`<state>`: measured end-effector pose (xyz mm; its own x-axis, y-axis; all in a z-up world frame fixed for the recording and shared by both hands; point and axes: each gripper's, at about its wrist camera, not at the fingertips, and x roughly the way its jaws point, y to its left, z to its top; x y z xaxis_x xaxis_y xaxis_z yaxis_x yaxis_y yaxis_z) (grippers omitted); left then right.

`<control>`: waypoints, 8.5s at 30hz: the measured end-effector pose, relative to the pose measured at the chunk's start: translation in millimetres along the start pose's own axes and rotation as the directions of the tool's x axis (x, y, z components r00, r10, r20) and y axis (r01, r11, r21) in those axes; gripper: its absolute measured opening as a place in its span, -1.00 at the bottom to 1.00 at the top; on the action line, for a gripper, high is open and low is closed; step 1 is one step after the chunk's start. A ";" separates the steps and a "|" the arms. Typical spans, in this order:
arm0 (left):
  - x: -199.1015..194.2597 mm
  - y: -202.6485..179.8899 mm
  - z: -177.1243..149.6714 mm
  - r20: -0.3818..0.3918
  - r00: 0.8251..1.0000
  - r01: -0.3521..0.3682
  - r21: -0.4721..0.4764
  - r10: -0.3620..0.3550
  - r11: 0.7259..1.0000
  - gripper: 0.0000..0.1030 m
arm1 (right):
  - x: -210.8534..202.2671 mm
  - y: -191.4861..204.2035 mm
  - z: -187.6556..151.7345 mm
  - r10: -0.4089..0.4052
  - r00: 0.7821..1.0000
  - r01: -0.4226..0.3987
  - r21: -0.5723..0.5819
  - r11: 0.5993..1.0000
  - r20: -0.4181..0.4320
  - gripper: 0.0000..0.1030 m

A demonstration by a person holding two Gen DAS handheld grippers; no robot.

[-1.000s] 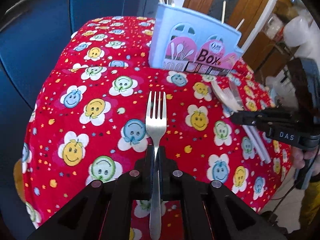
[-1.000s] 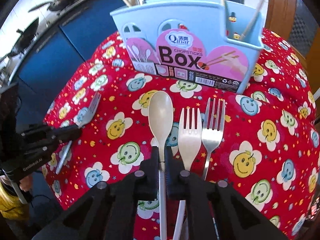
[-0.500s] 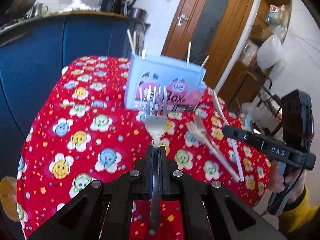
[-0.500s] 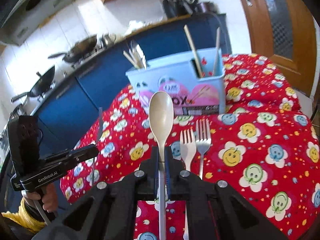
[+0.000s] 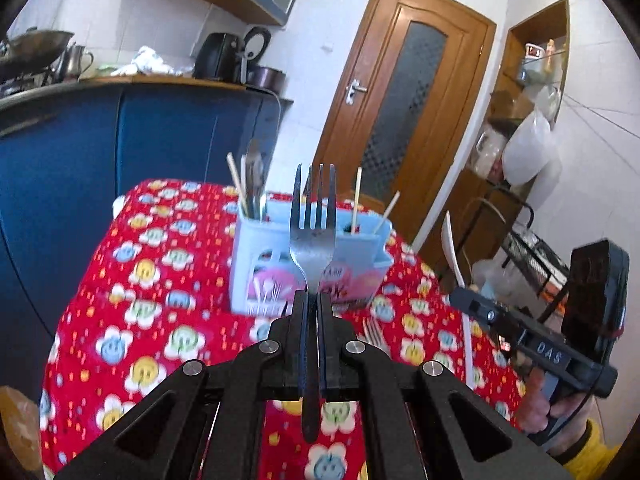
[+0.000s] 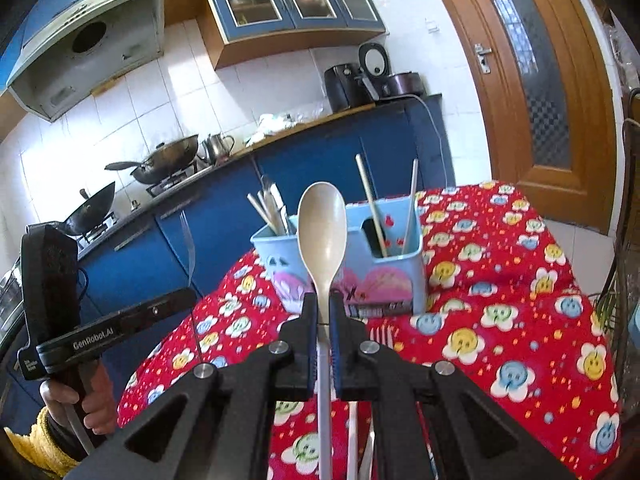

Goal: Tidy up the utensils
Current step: 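Carry the silver fork and white spoon into the blue caddy and open both tools, then move both tools back to the last two forks on the tablecloth, then grasp the white plastic fork with the left tool while the right tool grasps the silver fork, then lower the white fork and silver fork into the blue caddy and open both tools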

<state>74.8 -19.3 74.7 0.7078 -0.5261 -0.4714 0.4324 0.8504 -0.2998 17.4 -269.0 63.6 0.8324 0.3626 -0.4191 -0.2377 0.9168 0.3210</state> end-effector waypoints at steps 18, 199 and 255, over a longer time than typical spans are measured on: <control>42.7 15.5 102.2 0.178 0.979 -0.099 -0.028 0.103 0.995 -0.93 | 29.6 -23.1 20.0 -0.001 0.999 0.000 0.015 1.000 0.035 -0.86; 37.3 -0.5 -51.6 -0.240 0.950 -0.228 -0.103 0.198 0.968 -0.88 | 46.6 -23.0 -58.3 -0.129 0.898 0.123 -0.043 0.992 -0.420 -0.50; 10.7 -19.4 28.1 0.078 0.978 -0.197 0.010 0.196 0.980 -0.89 | 9.7 -1.0 14.0 0.003 1.000 -0.003 0.011 1.000 0.030 -0.90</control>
<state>89.7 -41.2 98.8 0.8203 -0.3471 -0.4547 0.2898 0.9375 -0.1929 32.7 -268.7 71.1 0.8463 0.3600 -0.3926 -0.2348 0.9137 0.3317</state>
